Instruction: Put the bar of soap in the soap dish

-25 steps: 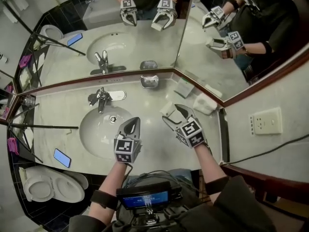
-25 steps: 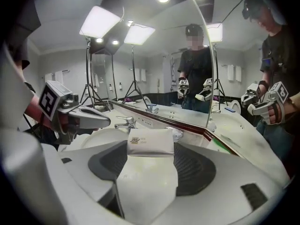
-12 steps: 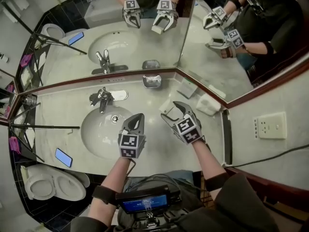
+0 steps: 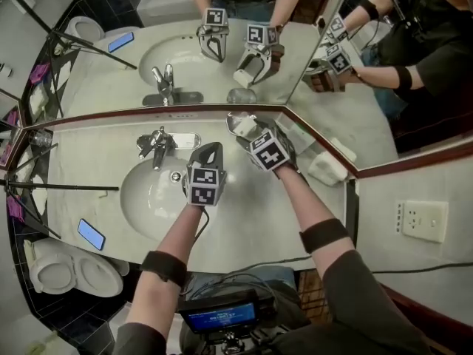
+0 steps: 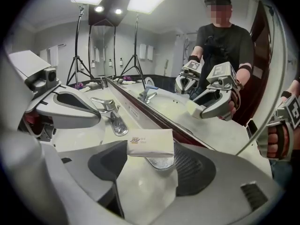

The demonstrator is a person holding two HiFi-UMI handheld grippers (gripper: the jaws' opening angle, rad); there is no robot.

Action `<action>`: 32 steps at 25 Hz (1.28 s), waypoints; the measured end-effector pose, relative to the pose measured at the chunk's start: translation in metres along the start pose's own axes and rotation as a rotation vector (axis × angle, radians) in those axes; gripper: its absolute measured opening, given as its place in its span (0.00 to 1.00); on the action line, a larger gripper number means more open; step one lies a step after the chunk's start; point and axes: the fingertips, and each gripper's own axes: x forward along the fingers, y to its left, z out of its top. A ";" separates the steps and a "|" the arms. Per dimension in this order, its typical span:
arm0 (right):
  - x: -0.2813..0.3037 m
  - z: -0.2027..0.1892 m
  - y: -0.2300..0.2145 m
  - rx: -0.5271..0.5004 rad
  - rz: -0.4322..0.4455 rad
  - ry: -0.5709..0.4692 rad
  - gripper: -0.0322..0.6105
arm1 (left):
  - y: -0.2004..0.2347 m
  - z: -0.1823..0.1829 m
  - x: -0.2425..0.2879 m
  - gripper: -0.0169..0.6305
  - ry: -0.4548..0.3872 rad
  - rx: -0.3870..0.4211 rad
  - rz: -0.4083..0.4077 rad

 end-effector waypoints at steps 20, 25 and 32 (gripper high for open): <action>0.050 -0.021 -0.021 0.060 -0.027 0.102 0.62 | 0.016 -0.005 0.023 0.03 0.023 -0.042 0.007; 0.026 -0.014 -0.012 0.040 -0.009 0.075 0.62 | 0.015 0.001 0.009 0.03 0.006 -0.037 0.009; -0.054 0.017 0.010 0.035 -0.009 -0.120 0.29 | -0.006 0.025 -0.033 0.03 -0.056 0.000 -0.020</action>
